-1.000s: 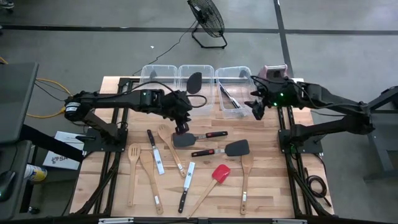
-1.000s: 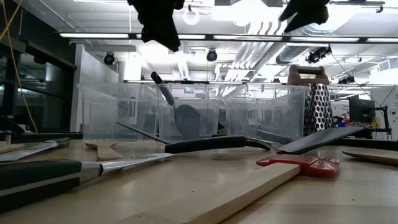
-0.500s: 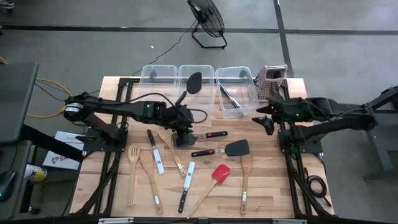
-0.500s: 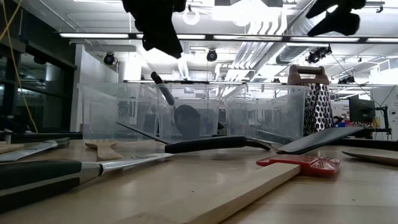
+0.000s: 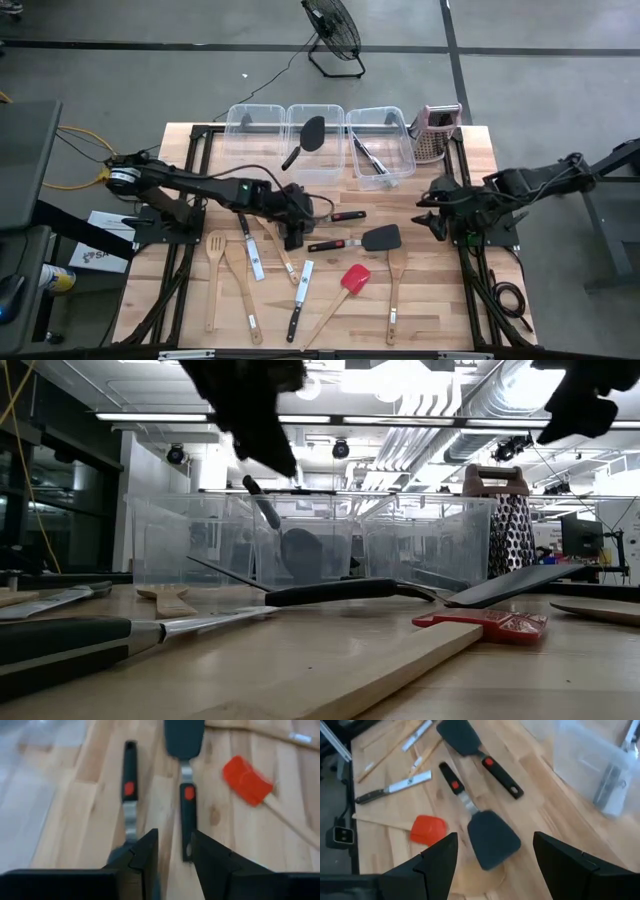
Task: Pick & Place Kitchen Items
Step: Put the black spatula into the transparent middle bin
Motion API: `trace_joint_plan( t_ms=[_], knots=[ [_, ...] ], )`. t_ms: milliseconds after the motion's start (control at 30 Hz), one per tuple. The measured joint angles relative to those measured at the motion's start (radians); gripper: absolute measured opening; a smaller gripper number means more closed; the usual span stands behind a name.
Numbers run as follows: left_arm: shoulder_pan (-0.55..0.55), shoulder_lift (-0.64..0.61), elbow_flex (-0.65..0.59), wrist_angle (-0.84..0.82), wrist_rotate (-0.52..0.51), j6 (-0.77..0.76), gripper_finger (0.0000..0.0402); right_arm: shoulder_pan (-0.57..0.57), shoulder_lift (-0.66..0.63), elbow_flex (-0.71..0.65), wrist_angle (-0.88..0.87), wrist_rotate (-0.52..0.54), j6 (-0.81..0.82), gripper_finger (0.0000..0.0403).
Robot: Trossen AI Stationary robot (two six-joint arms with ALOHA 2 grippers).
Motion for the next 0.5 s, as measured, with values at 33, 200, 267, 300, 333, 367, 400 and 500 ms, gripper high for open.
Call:
trace_joint_plan(
  t_ms=[33,200,267,300,333,367,400,500],
  knots=[
    [-0.006,0.011,-0.002,0.0,-0.001,0.011,0.0129,0.007,0.0,0.0,-0.011,0.0,0.013,0.0251],
    [-0.03,0.097,-0.003,0.07,0.061,0.028,0.0194,0.034,-0.003,0.0,-0.033,0.003,0.032,0.0251],
    [-0.035,0.141,0.007,0.095,0.096,0.024,0.0218,0.04,-0.006,0.0,-0.046,0.002,0.032,0.0251],
    [-0.039,0.158,0.007,0.09,0.094,0.019,0.0228,0.044,-0.007,0.0,-0.057,0.002,0.034,0.0251],
    [-0.039,0.165,0.001,0.063,0.093,0.018,0.0236,0.047,-0.007,0.0,-0.063,0.002,0.036,0.0251],
    [-0.043,0.179,0.0,0.071,0.094,0.015,0.0242,0.05,-0.009,0.0,-0.067,0.004,0.035,0.0251],
    [-0.047,0.196,0.006,0.106,0.093,0.007,0.0246,0.051,-0.009,0.0,-0.074,0.005,0.034,0.0251],
    [-0.058,0.22,0.002,0.111,0.07,0.017,0.025,0.052,-0.008,0.0,-0.077,0.005,0.02,0.0251]
  ],
)
